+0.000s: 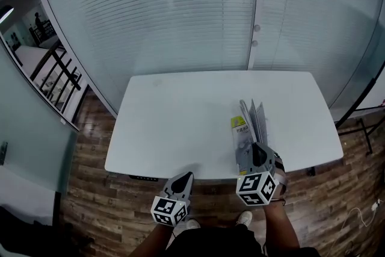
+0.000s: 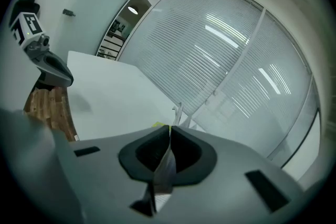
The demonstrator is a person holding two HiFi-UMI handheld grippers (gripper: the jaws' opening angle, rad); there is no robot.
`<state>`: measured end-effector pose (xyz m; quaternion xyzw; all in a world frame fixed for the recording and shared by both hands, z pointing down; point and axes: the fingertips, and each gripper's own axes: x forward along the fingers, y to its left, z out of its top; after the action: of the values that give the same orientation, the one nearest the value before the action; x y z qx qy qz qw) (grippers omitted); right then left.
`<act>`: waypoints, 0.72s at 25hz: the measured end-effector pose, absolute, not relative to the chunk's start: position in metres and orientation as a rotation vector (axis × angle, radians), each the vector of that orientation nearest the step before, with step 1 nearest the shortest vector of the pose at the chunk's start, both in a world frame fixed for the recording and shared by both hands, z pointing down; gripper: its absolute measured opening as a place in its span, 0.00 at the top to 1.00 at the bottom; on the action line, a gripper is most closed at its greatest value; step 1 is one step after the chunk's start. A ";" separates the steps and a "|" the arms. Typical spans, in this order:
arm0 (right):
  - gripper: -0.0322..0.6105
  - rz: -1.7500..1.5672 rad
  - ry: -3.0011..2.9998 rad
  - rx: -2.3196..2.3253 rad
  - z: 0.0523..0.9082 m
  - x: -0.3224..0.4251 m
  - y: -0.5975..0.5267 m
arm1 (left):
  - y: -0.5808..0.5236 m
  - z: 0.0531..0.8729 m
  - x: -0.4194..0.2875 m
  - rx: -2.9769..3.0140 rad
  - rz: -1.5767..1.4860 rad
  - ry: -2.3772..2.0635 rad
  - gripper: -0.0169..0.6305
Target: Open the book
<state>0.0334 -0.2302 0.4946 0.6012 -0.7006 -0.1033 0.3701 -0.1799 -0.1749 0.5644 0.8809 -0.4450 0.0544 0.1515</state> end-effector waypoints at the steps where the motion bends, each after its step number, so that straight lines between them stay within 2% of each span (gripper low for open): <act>1: 0.92 -0.284 -1.801 1.530 0.492 0.025 -0.230 | -0.175 0.565 -0.185 2.522 0.150 -1.284 0.95; 10: 0.93 -0.405 -1.866 1.405 0.491 -0.059 -0.224 | -0.165 0.567 -0.224 2.499 0.130 -1.315 0.95; 18: 0.93 -0.525 -1.851 1.260 0.530 -0.118 -0.222 | -0.155 0.571 -0.247 2.483 0.138 -1.342 0.95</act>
<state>-0.1177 -0.2223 0.5299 0.5001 -0.7346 -0.2085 0.4083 -0.2475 -0.1552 0.5710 0.8678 -0.4689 0.0483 0.1573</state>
